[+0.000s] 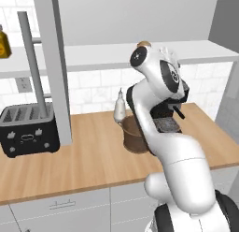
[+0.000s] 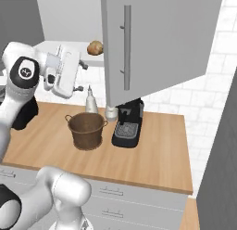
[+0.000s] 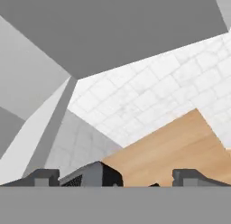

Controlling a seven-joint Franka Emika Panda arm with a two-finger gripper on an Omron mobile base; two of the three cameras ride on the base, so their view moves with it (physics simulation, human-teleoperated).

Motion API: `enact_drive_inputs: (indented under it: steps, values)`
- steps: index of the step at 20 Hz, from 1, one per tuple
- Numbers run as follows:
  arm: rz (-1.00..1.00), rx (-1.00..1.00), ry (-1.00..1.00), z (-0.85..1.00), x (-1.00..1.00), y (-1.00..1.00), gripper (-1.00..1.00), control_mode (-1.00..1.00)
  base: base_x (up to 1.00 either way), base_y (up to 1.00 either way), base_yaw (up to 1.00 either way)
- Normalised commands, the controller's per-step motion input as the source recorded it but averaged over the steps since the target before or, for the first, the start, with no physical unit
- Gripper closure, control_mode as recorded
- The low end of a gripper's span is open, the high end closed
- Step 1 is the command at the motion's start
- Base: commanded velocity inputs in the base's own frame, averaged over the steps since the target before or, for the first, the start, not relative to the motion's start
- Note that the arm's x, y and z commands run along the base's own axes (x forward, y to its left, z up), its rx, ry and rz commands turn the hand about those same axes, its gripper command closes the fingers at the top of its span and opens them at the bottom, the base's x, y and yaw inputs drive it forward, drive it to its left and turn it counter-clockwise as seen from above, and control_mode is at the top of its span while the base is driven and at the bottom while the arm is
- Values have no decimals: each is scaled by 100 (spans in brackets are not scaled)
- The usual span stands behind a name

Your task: Open the cabinet, pick up the bread from the cabinet and place it in the basket. Then move the basket to the dining counter.

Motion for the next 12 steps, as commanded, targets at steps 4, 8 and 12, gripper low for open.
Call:
enact_drive_inputs:
  steps: [4, 8, 12]
  values:
    - [-24, 30, -26, 10, -2, -97, -100, -100, 0, 0, 0]
    - [-12, 21, -38, -13, 10, -98, -100, -100, 0, 0, 0]
    - [-15, 4, -40, -44, 34, -33, -100, -100, 0, 0, 0]
